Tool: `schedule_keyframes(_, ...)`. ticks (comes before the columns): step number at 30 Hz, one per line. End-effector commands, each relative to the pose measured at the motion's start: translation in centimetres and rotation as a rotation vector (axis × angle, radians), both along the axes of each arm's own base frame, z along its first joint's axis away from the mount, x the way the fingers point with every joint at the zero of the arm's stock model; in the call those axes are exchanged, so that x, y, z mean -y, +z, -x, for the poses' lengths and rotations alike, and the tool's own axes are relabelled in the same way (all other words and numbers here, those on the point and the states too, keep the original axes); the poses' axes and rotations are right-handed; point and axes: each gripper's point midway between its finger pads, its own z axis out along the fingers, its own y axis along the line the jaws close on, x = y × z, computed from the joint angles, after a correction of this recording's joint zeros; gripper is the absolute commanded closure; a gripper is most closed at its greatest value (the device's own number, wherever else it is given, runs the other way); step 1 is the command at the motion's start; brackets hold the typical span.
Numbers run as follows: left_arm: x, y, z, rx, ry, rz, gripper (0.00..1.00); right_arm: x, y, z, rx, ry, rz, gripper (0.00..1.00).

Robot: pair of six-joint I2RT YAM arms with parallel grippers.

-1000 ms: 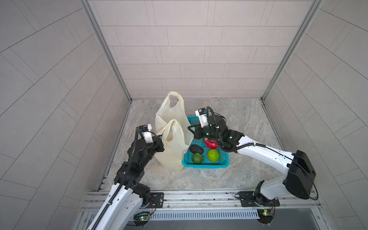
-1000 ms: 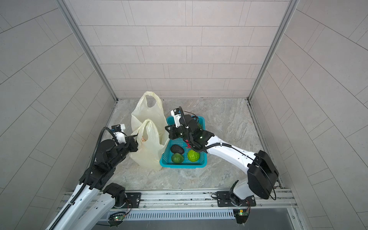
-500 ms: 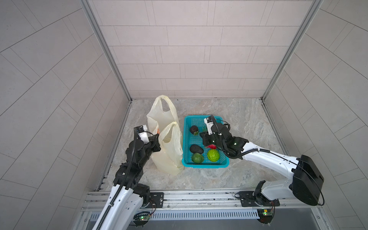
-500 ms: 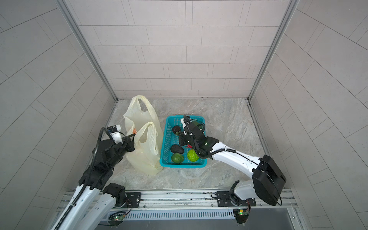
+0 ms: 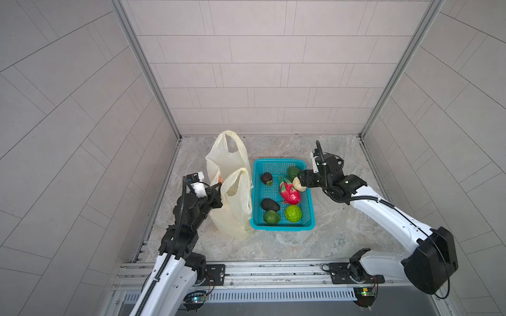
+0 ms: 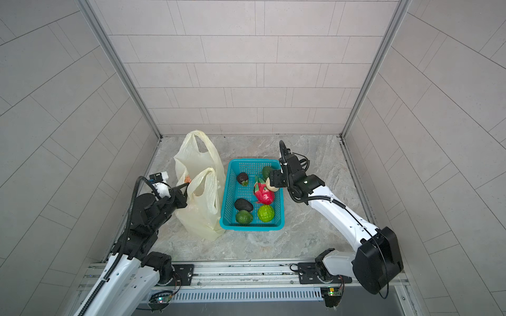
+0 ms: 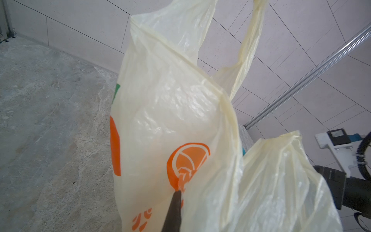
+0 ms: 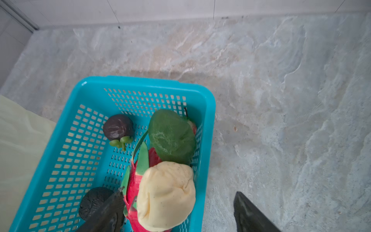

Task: Place the fruits into the plastic bag
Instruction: Pick up the fruit from the bin.

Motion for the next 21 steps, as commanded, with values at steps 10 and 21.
schedule_keyframes(10,1.5,1.4,-0.1,-0.041,-0.079,-0.026,1.0,0.2,-4.4,1.1,-0.184,0.047,0.125,0.25)
schedule_keyframes(21,1.7,0.8,-0.2,-0.063,-0.084,-0.037,1.0,-0.7,-4.2,0.2,-0.201,0.079,0.138,0.71)
